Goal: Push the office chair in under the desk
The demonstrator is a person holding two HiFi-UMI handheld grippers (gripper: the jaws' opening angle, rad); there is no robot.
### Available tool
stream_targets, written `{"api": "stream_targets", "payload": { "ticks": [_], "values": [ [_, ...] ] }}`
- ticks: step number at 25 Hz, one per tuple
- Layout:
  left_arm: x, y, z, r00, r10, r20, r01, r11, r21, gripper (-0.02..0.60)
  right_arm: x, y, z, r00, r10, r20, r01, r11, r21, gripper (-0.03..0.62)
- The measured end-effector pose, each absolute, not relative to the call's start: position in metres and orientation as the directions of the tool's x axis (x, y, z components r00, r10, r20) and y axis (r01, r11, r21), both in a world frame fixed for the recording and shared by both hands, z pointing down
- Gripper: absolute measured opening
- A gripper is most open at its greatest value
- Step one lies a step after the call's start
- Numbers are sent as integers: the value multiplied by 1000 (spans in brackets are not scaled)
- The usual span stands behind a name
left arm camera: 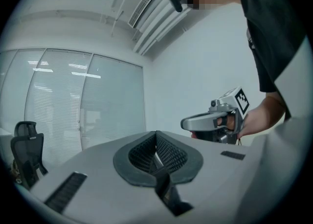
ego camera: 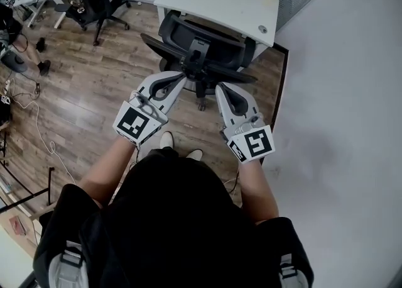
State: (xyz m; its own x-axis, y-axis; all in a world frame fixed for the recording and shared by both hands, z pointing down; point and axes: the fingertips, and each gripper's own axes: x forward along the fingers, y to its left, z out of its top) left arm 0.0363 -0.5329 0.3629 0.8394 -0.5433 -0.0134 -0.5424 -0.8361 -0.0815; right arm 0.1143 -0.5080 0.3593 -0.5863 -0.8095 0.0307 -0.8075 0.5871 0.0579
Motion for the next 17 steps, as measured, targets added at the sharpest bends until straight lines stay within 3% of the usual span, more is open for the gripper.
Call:
{"api": "stream_targets", "payload": {
  "ticks": [17],
  "values": [
    [47, -526, 364, 857, -515, 6, -513, -855, -72, -6, 119, -503, 361, -561, -827, 36, -826, 562, 50, 2]
  ]
}}
